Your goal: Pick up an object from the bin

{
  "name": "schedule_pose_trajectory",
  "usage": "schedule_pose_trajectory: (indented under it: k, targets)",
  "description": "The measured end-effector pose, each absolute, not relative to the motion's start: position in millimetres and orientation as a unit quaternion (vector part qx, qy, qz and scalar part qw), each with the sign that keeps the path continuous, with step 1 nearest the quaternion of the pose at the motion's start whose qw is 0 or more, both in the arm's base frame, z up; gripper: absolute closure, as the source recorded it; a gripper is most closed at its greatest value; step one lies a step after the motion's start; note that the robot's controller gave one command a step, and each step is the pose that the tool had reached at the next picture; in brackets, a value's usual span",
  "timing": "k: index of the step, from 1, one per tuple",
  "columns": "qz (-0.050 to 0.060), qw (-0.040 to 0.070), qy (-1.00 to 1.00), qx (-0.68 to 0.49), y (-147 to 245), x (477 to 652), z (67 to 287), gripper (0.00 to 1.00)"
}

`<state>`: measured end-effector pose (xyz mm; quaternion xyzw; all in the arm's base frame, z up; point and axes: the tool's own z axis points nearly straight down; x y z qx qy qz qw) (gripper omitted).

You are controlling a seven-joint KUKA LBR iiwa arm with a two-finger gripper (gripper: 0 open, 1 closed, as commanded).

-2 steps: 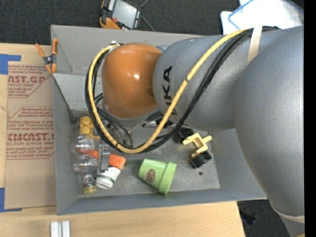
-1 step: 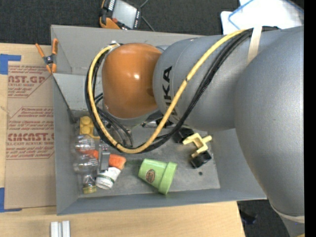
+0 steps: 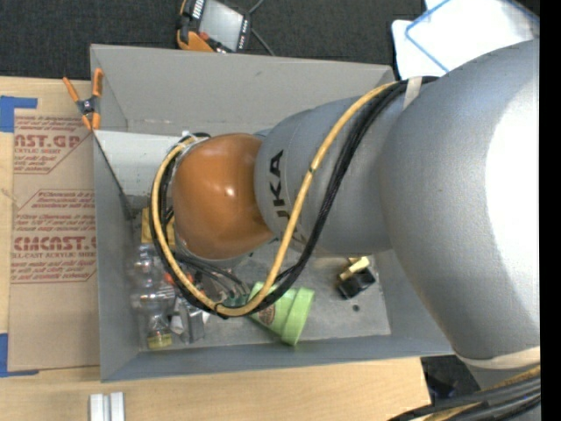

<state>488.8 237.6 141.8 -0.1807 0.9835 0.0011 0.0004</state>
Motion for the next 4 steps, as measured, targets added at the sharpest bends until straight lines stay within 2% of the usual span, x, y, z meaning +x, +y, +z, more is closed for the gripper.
schedule_pose_trajectory:
  k: [1,2,3,4]
  targets:
    - [0.001,0.004,0.974,-0.227,225,488.9,140,0.0]
    - [0.004,0.015,0.96,-0.281,229,496.7,87,0.0]
    - [0.001,0.007,0.96,-0.28,226,493.0,106,1.0]
    - [0.001,0.007,0.96,-0.279,225,493.0,105,1.0]
